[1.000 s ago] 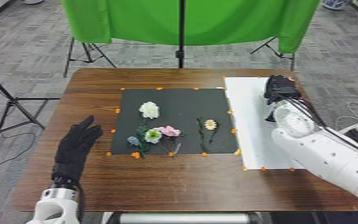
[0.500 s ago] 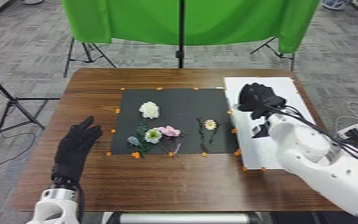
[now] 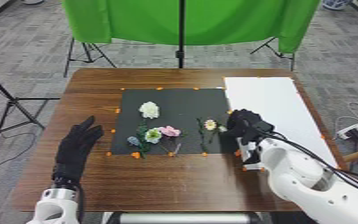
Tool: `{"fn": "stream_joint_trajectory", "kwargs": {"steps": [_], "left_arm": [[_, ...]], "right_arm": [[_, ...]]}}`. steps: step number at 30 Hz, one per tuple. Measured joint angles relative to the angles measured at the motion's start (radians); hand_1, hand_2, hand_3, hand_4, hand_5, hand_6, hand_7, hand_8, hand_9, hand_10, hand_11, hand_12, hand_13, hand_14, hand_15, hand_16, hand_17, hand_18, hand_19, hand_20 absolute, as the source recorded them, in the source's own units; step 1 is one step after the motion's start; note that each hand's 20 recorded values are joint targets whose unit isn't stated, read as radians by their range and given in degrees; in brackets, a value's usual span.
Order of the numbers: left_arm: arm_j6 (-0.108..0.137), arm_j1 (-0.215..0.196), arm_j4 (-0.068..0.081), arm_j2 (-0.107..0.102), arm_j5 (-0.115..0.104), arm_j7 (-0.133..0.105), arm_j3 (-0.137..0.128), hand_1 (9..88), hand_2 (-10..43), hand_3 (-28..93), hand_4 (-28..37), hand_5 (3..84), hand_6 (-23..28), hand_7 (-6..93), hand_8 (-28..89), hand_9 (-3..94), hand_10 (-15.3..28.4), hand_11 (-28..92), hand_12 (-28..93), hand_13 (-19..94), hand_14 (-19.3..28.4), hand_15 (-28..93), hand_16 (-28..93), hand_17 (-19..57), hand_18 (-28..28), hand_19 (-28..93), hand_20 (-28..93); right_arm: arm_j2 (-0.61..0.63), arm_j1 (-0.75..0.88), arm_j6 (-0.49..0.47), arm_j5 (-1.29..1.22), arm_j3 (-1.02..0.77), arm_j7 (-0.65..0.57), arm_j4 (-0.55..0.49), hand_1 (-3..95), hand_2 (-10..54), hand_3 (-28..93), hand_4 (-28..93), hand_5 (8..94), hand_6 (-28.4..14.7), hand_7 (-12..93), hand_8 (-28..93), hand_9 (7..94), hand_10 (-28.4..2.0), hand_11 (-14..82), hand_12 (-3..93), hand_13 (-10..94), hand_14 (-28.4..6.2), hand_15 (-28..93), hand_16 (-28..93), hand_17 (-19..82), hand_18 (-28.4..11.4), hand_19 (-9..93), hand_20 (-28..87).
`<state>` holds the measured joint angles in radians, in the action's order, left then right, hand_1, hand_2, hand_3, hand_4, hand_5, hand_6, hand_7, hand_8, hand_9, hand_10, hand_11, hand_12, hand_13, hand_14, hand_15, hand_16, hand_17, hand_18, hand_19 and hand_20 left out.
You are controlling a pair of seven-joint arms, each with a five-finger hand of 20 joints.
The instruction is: Arrange flowers
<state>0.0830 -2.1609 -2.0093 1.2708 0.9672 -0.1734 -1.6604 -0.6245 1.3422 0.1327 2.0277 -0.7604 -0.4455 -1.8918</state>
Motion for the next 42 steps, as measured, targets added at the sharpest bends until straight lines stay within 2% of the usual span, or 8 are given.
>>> {"fn": "stream_joint_trajectory", "kwargs": {"steps": [8, 12, 15, 19, 22, 29, 34, 42], "left_arm": [[-0.004, 0.001, 0.000, 0.000, 0.001, 0.002, 0.000, 19.9, 3.0, 65, -28.3, 39.6, 3.7, 7.7, -4, 40.8, 12.5, 14, 16, 28, 16.3, 17, 4, -0.4, 13.3, 6, 19], [-0.006, 0.001, 0.000, 0.000, 0.003, 0.002, 0.000, 20.0, 2.7, 65, -28.3, 39.6, 3.7, 7.8, -4, 40.8, 12.5, 14, 16, 28, 16.4, 17, 4, -0.5, 13.3, 6, 19], [-0.010, 0.002, 0.000, 0.000, 0.010, 0.001, 0.001, 20.1, 2.5, 65, -28.2, 39.6, 3.6, 7.8, -4, 40.8, 12.5, 14, 16, 28, 16.4, 17, 4, -0.4, 13.3, 6, 19], [-0.017, 0.000, -0.003, 0.002, 0.033, -0.002, 0.001, 20.2, 2.1, 65, -28.2, 39.9, 3.7, 7.7, -4, 40.9, 12.5, 14, 16, 28, 16.3, 17, 4, -0.4, 13.4, 6, 19], [-0.026, -0.002, -0.013, 0.002, 0.080, -0.017, 0.004, 20.3, 2.0, 66, -28.2, 40.7, 3.6, 8.1, -4, 41.3, 12.5, 15, 16, 29, 16.2, 17, 5, -0.1, 13.3, 5, 19], [-0.026, 0.002, -0.033, 0.002, 0.088, -0.102, 0.028, 20.6, 1.4, 66, -27.9, 41.9, 3.5, 9.1, -4, 42.2, 12.5, 15, 16, 29, 15.7, 17, 5, 0.9, 12.9, 5, 19], [-0.019, 0.016, -0.045, 0.002, 0.087, -0.132, 0.041, 20.8, 1.2, 67, -27.6, 42.4, 3.4, 9.7, -5, 42.2, 12.5, 15, 16, 27, 14.1, 14, 4, 1.6, 12.4, 5, 20], [0.041, 0.025, -0.058, 0.002, 0.085, -0.170, 0.062, 20.9, 0.7, 67, -27.3, 42.9, 3.5, 10.2, -5, 41.2, 12.2, 15, 16, 26, 13.7, 11, 5, 1.4, 12.2, 4, 20]], "right_arm": [[-0.001, 0.048, -0.072, -0.035, -0.086, 0.001, -0.040, 36.5, -9.5, 58, -21, 56.7, -3.1, 10, -7, 73.0, -14.7, 15.3, 17.2, 93, -2.5, 52, 33, 67, -8.3, 93, 47], [-0.004, 0.105, -0.141, -0.057, -0.184, -0.008, -0.096, 20.7, -9.0, 57, -13, 55.7, -4.2, 7, -6, 72.5, -16.0, 14.2, 17.5, 91, -4.9, 49, 32, 63, -10.8, 92, 43], [-0.031, 0.192, -0.142, -0.106, -0.324, -0.010, -0.150, 18.0, -2.1, 62, -13, 55.8, -4.9, 8, -6, 64.7, -18.6, 11.1, 17.0, 62, -16.8, 33, 25, 33, -19.0, 66, 37], [-0.123, 0.330, -0.041, -0.324, -0.542, 0.106, -0.190, 16.3, -1.5, 68, -15, 51.5, -3.1, 9, -7, 52.6, -16.8, 6.7, 15.2, 42, -16.5, 12, 24, 19, -15.6, 19, 29], [-0.245, 0.452, 0.046, -0.565, -0.705, 0.388, -0.191, 9.9, -0.7, 73, -16, 40.8, -0.7, 7, -6, 41.1, -14.4, 4.0, 12.8, 28, -13.4, 5, 17, 13, -13.5, 4, 23], [-0.441, 0.579, 0.173, -0.838, -0.738, 0.678, -0.164, 2.0, -0.9, 79, -18, 33.6, 1.2, 8, -7, 36.0, -13.0, 2.9, 10.1, 24, -10.2, 4, 11, 13, -11.7, 1, 21], [-0.550, 0.659, 0.215, -1.118, -0.696, 0.885, -0.155, 1.4, -0.4, 79, -19, 34.0, 1.3, 8, -8, 37.1, -13.0, 3.3, 10.0, 25, -10.2, 5, 11, 14, -12.3, 1, 22], [-0.582, 0.726, 0.198, -1.024, -0.700, 0.836, -0.158, 1.4, 0.0, 79, -19, 34.0, 1.3, 9, -8, 37.5, -12.8, 3.5, 10.2, 27, -10.9, 7, 10, 15, -13.1, 1, 22]]}}
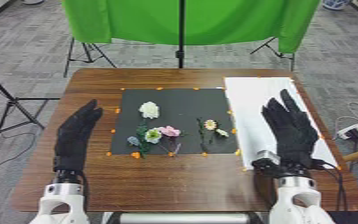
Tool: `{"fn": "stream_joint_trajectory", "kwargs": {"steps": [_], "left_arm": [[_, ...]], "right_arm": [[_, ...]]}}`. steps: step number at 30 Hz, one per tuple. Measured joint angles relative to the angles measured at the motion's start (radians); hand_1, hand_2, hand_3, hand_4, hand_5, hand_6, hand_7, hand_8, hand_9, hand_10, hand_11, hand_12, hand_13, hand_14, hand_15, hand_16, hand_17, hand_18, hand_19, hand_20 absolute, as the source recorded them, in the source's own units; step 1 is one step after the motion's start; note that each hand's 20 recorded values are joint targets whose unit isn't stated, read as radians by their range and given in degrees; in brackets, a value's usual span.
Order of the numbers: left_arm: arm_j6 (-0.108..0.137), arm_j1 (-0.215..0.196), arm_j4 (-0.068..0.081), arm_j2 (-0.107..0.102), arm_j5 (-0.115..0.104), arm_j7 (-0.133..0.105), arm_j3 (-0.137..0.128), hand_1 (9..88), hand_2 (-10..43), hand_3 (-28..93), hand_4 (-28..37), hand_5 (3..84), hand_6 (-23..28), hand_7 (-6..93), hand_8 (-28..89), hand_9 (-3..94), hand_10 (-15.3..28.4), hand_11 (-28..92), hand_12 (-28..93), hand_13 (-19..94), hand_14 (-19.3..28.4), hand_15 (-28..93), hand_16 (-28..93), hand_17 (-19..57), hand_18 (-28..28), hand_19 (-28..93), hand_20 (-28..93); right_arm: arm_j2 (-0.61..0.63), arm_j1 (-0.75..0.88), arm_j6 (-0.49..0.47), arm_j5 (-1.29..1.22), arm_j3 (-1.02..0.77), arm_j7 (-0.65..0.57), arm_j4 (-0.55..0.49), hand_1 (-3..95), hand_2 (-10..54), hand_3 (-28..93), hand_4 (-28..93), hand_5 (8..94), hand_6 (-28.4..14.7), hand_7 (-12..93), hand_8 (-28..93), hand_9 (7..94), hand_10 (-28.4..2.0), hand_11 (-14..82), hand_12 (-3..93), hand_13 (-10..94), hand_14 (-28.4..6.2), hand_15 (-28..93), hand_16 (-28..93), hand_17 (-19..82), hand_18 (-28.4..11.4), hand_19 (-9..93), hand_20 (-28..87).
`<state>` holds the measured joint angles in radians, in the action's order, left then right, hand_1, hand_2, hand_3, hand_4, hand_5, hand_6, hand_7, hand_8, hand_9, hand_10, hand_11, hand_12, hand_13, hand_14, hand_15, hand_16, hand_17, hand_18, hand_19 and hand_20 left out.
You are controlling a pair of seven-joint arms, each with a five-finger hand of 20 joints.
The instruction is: Arrange flowers
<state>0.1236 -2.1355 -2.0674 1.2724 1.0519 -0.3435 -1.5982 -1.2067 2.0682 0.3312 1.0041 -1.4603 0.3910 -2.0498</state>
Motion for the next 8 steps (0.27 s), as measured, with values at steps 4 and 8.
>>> {"fn": "stream_joint_trajectory", "kwargs": {"steps": [4, 8], "left_arm": [[-0.004, 0.000, 0.000, 0.000, 0.000, 0.000, -0.002, 20.8, 0.8, 67, -27.3, 42.8, 3.4, 10.3, -5, 41.3, 12.2, 15, 16, 27, 13.9, 12, 6, 1.0, 12.5, 4, 20], [-0.007, 0.001, 0.000, 0.000, 0.000, 0.001, -0.002, 20.9, 0.8, 67, -27.3, 42.8, 3.3, 10.4, -5, 41.4, 12.2, 15, 16, 27, 14.0, 12, 6, 1.0, 12.6, 4, 20]], "right_arm": [[0.008, -0.004, -0.008, 0.074, -0.005, -0.002, 0.001, 1.6, 0.3, 79, -19, 34.0, 1.3, 9, -8, 37.5, -13.0, 3.5, 10.3, 27, -11.5, 8, 10, 15, -13.5, 2, 22], [0.014, -0.006, -0.014, 0.070, -0.012, -0.004, 0.001, 1.9, 0.6, 79, -19, 34.2, 1.3, 9, -8, 37.5, -13.1, 3.5, 10.3, 28, -11.8, 8, 10, 15, -13.7, 2, 22]]}}
